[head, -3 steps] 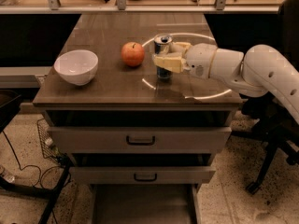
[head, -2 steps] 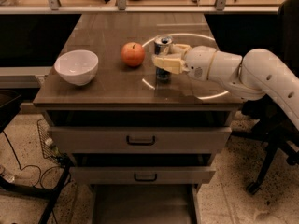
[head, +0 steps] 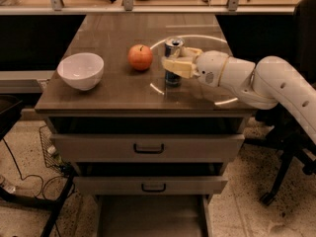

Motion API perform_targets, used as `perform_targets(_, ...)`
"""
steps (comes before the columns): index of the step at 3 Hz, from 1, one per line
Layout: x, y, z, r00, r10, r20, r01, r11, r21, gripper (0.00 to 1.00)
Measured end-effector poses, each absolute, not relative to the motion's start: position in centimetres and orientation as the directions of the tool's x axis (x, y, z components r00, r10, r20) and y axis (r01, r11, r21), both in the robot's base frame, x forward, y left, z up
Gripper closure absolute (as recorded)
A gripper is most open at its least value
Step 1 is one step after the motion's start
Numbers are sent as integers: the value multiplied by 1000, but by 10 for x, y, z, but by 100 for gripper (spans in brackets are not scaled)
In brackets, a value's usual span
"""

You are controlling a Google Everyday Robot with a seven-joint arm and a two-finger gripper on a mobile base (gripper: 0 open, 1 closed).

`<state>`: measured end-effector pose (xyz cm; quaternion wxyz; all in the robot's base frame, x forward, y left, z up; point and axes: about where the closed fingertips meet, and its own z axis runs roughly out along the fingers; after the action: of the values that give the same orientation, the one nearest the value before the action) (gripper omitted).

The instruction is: Move redbull can near white bowl

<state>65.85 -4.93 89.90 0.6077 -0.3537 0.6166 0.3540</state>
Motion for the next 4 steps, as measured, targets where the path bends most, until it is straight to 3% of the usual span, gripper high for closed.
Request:
perform_targets(1,658,-45,900,-10,-6,-1000,-870,493,6,52)
perform_targets(3,657,-40,900,-10,-6,-1000,-874,486,6,7)
perform_targets(4,657,-38,901,-9,-6,-1000,-875,484,5,0)
